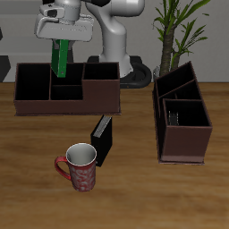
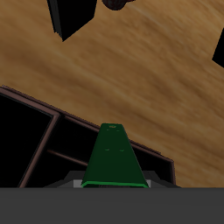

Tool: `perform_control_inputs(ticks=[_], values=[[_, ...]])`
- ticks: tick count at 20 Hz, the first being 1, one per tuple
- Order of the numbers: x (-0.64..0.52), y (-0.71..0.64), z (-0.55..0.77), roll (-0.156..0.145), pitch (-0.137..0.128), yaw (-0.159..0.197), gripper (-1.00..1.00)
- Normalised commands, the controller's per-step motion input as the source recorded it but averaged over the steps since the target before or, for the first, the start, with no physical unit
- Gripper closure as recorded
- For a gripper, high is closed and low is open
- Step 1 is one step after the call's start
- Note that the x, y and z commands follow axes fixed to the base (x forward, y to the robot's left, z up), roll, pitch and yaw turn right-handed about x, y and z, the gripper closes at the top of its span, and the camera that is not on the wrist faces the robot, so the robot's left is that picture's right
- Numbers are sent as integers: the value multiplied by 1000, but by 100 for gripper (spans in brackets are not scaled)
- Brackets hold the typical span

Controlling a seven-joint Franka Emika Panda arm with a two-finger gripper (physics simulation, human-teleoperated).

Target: Place the yellow book into the left desk caddy's right compartment and place the green book into the back desk caddy's front compartment and place the black book into the back desk caddy's back compartment

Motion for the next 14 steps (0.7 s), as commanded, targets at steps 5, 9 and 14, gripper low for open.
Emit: perform_control_inputs(ticks=[5,9,14], values=[[3,102,-20,-54,-36,263,100],[-154,204,-197,30,40,223,100],[-199,24,-265,1,4,311,100]])
